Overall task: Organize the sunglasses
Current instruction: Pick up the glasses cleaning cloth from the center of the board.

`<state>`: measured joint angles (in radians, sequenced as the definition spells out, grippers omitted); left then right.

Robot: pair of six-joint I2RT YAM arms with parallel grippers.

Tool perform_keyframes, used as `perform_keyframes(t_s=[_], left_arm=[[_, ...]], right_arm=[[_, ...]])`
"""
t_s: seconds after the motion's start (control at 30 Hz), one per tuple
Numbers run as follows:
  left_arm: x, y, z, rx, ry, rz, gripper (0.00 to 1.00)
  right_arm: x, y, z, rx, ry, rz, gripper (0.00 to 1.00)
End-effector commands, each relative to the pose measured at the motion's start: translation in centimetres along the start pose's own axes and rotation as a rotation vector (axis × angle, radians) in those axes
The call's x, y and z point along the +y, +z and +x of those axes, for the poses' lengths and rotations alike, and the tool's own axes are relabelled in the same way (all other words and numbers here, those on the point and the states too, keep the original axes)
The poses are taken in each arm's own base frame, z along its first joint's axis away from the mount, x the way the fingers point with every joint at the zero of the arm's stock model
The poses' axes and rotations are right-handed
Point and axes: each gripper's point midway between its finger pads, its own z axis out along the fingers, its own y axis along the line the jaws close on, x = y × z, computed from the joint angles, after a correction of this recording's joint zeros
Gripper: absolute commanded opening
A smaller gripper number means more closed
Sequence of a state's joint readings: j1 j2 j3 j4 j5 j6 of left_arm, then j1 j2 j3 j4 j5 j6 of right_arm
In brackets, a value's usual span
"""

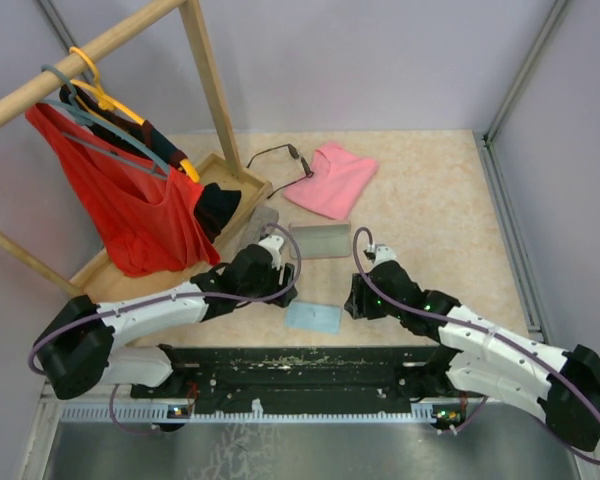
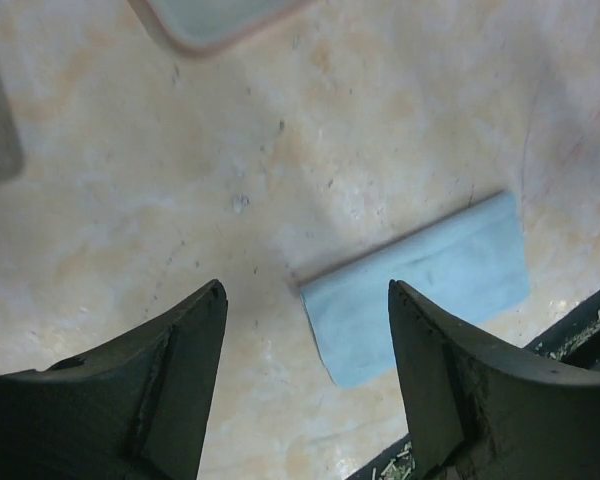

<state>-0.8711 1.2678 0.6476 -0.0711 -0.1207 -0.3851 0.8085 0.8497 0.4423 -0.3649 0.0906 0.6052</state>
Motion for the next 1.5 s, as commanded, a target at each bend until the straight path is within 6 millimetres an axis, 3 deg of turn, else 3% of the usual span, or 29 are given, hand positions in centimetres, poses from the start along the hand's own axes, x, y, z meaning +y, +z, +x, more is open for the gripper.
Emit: perform_keyframes(t_s=[0.0, 0.17, 0.37, 0.57, 1.13, 1.47], left_arm=[[-1.7, 0.7, 1.5, -0.007, -0.081, 0.107, 0.72], [-1.2, 1.8, 3.8, 0.072, -0.052, 0.097, 0.68], [-1.8, 2.5, 5.1, 0.12, 0.015, 0.118, 0.6], [-1.0, 2.9, 5.9, 0.149, 0.077, 0.047, 0.54], [-1.2, 2.8, 8.5, 0.212, 0.134, -0.003, 0.4], [-1.1, 2.2, 7.2, 0.166, 0.098, -0.024, 0.55]], right_arm=[[1.4, 0.9, -1.1, -0.046, 0.035, -0.057, 0.5], [1.3, 1.5, -0.6, -0.02, 0.052, -0.047, 0.5], [1.2, 1.9, -0.3, -0.011, 0.064, -0.039, 0.5], [1.1, 1.9, -0.3, -0.009, 0.072, -0.034, 0.5], [0.8, 1.4, -0.1, -0.007, 0.071, -0.025, 0.5], [0.9, 1.4, 0.1, -0.002, 0.074, -0.034, 0.5]])
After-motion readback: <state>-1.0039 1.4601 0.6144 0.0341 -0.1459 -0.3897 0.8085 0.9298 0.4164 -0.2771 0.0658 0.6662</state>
